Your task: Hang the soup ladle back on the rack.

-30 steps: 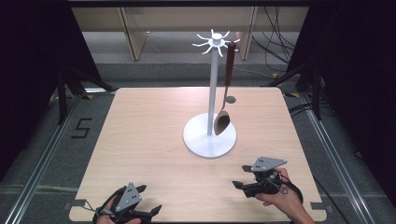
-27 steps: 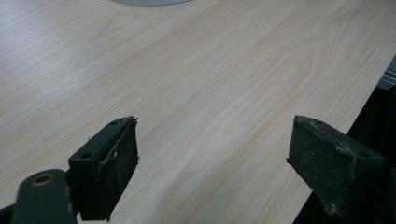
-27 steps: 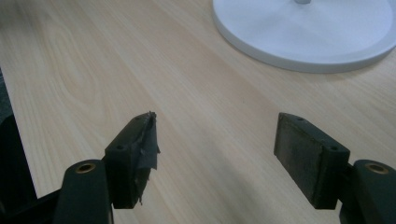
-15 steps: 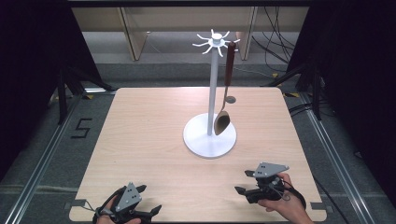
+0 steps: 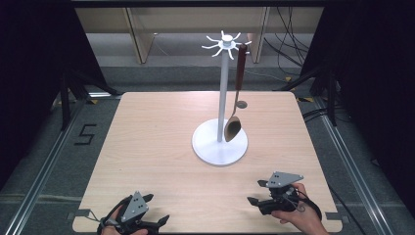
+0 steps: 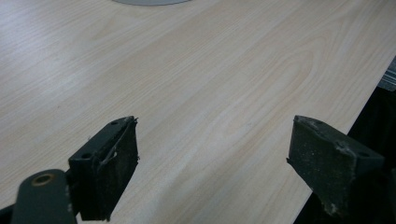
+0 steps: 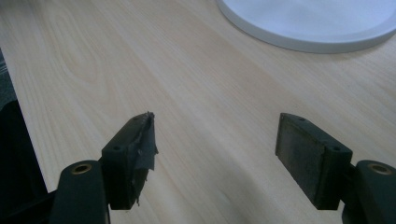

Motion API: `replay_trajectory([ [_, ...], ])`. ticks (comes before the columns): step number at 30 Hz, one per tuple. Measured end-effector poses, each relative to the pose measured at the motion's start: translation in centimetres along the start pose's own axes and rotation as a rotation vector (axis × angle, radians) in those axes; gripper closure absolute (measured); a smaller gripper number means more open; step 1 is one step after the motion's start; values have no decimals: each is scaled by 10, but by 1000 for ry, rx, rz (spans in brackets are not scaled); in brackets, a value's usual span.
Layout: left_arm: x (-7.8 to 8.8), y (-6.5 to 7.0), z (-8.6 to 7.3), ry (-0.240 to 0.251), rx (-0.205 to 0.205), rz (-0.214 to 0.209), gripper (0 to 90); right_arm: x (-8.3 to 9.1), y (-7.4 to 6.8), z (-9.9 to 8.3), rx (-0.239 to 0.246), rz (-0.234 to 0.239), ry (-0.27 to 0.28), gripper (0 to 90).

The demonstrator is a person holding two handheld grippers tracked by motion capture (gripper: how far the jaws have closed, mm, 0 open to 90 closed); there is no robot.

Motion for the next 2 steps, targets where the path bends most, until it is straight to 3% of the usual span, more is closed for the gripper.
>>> replay_trajectory([
  [2, 0, 0, 0, 0, 0, 0, 152, 0, 1, -1, -4, 3, -5, 296],
])
Point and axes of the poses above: each handheld gripper's, and its own axes: x roughly backward along the jaws, z roughly out of its top, y roughly to its right, the point moved 7 cm from there along -x, roughly forward along the jaws, and after that the axes turned 5 degrees about -y, right-handed, at the moved point
